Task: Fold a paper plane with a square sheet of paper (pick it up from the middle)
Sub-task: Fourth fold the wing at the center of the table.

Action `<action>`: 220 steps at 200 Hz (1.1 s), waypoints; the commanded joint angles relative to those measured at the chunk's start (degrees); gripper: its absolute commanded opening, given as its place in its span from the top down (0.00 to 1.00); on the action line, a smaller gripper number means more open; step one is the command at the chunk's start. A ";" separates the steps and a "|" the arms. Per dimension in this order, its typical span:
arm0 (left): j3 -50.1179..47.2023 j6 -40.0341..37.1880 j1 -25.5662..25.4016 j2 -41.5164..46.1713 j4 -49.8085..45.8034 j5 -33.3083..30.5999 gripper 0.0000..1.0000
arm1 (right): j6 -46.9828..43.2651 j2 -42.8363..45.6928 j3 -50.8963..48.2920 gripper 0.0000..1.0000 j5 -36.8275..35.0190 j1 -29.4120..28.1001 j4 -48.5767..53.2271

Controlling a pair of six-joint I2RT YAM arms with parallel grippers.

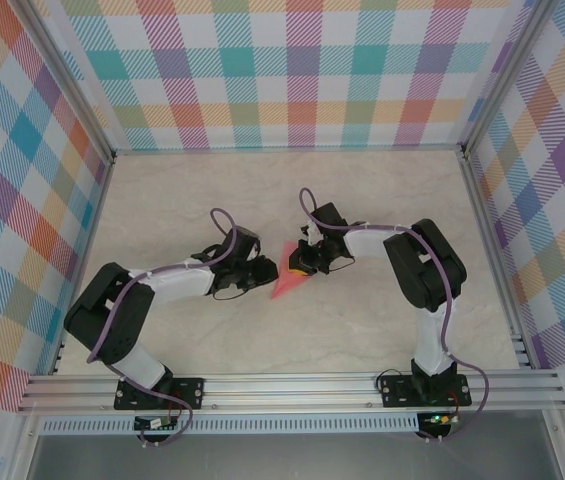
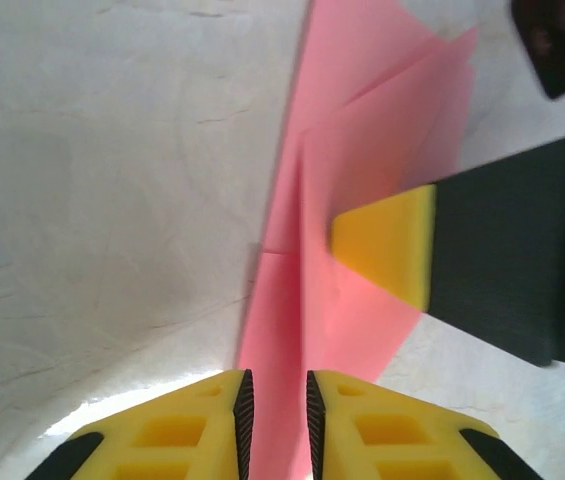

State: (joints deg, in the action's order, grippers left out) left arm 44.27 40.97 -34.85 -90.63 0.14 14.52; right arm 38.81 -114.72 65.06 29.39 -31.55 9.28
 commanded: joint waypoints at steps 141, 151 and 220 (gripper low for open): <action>2.61 -0.19 -2.50 -8.72 -4.30 2.18 0.89 | -0.20 -4.99 -1.60 0.92 -9.35 0.17 7.03; 2.63 -0.14 -2.54 -8.71 -5.19 1.83 0.89 | -0.23 -4.98 -1.60 0.92 -9.35 0.17 7.06; 5.73 -1.49 -2.50 -3.12 -0.85 3.51 0.84 | -0.48 -5.13 -1.69 0.92 -9.28 0.17 7.31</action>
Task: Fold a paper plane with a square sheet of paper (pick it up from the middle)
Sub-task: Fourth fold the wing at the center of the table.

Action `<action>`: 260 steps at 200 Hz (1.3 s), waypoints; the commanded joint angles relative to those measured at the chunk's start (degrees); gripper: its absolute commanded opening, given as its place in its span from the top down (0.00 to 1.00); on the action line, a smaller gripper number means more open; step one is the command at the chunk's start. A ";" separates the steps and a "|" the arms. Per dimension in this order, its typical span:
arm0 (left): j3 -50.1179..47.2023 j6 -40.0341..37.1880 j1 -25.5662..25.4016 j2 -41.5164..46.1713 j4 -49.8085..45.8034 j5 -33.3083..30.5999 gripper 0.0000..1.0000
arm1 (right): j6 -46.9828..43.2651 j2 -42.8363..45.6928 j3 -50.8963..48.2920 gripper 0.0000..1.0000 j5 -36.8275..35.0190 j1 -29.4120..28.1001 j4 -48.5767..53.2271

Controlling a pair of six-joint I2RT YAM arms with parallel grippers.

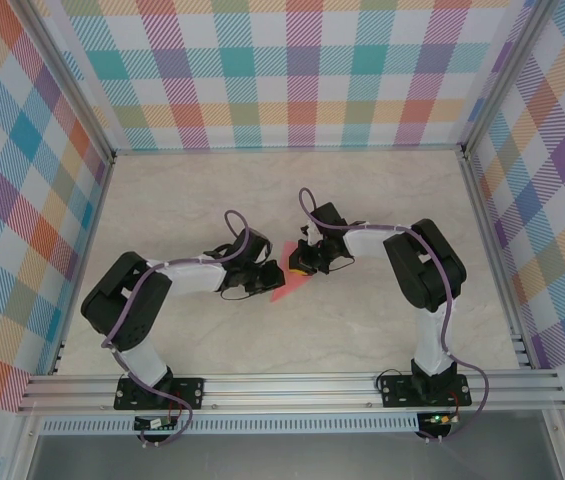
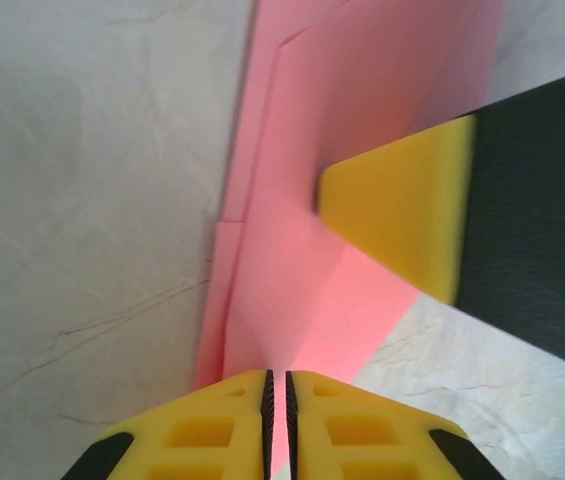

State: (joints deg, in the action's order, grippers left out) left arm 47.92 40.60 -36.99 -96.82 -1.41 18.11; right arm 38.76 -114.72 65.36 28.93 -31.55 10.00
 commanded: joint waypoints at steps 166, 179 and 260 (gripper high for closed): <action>1.32 -1.51 -0.43 -4.69 -4.73 -0.26 0.90 | -0.71 -6.36 -0.59 0.92 -8.89 0.22 8.53; 0.40 -1.49 -0.41 -4.29 -4.66 0.13 0.90 | -0.79 -6.31 -0.59 0.92 -8.89 0.18 8.57; -0.30 -1.00 -1.15 2.03 -0.41 5.02 0.86 | -1.07 -6.80 -0.59 0.92 -8.54 0.12 8.70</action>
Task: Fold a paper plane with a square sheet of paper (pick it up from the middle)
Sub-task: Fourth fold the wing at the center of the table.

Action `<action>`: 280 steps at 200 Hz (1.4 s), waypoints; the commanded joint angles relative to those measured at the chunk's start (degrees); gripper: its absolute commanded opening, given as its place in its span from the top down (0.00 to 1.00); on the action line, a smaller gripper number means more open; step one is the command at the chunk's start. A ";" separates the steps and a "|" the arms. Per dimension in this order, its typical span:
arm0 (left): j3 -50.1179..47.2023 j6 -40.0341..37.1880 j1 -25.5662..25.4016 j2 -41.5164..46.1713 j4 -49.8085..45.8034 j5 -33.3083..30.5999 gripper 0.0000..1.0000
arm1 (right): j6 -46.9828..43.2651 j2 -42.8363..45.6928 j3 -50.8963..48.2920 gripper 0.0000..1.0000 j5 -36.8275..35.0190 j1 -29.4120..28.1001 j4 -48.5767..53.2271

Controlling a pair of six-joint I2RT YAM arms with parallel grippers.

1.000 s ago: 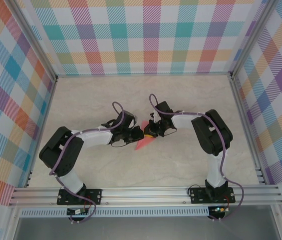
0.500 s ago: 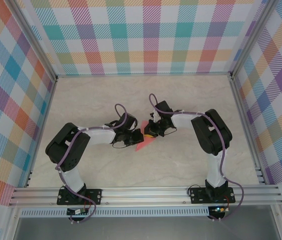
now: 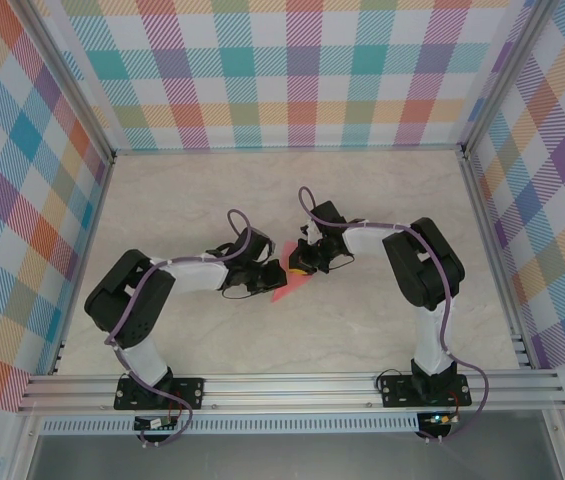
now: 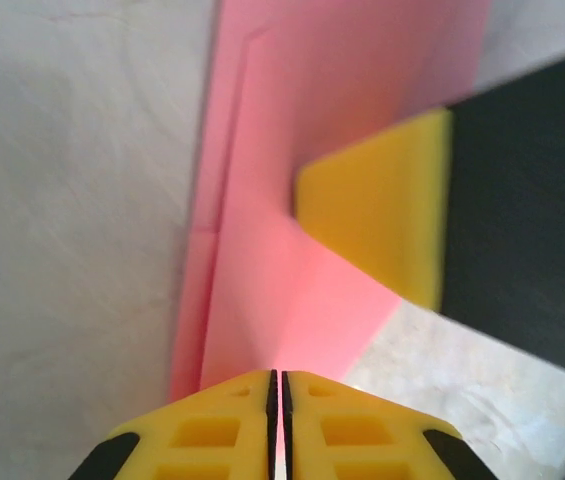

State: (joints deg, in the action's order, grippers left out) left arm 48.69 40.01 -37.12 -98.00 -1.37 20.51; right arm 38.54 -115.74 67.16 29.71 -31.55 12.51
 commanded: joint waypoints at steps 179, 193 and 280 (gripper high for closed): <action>-13.79 3.15 -1.22 3.73 -4.68 -3.51 0.89 | -0.95 -7.28 -1.68 0.92 -9.41 0.17 6.96; -15.58 3.78 -1.17 4.92 -4.34 -3.11 0.90 | -0.93 -7.21 -1.68 0.92 -9.55 0.17 7.08; -12.17 1.24 -1.20 15.52 -4.81 -3.88 0.92 | -1.08 -7.45 -1.26 0.92 -9.47 0.18 7.09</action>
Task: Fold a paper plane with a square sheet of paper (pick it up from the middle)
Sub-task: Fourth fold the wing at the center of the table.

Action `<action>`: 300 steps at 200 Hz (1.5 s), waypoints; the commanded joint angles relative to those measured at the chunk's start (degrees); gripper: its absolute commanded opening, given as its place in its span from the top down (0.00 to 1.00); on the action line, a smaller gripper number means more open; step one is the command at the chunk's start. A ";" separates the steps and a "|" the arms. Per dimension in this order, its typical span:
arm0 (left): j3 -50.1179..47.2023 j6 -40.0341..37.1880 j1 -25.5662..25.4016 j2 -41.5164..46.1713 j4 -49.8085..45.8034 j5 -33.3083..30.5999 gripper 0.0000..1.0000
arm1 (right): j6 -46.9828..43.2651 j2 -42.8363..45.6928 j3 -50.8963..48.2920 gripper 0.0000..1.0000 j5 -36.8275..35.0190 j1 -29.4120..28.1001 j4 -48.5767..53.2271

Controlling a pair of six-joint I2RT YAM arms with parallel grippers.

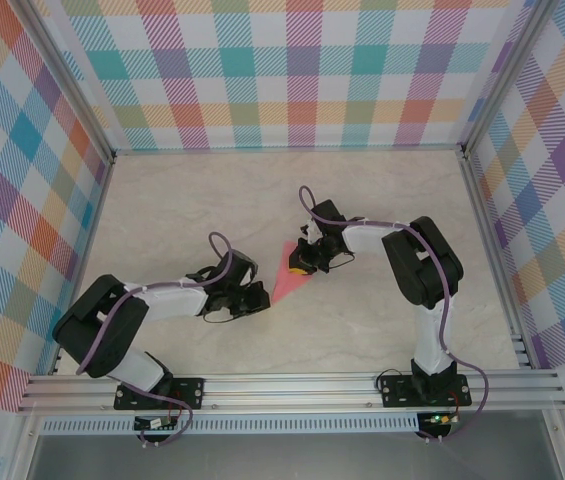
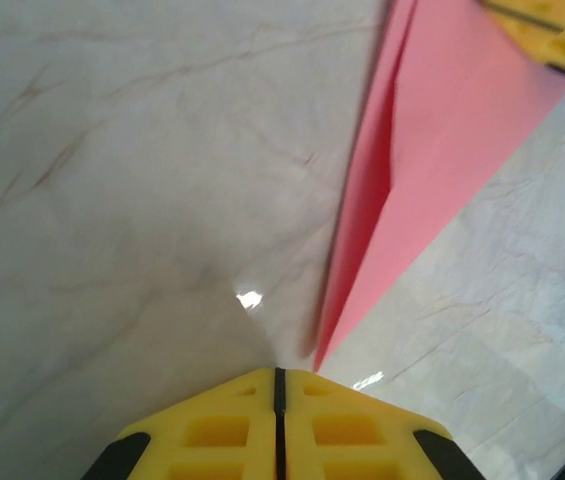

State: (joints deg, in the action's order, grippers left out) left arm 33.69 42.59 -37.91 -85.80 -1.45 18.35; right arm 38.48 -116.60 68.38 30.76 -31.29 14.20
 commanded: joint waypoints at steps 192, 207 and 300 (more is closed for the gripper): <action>2.78 0.65 -0.37 -8.86 4.27 -6.40 0.98 | -3.72 -0.59 -2.11 0.91 -6.10 -0.11 0.77; 1.79 1.05 -0.35 -9.12 4.68 -6.40 1.00 | -4.54 1.40 -2.48 0.91 -3.87 -0.15 -1.61; 1.20 1.50 -0.45 -9.25 4.00 -6.22 1.00 | -2.87 6.11 -7.93 0.90 0.99 -5.38 -8.57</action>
State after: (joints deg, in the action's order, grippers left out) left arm 37.32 43.92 -38.11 -93.89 10.26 15.31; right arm 35.38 -110.93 60.75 30.59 -35.51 6.83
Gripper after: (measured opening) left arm 0.045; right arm 0.101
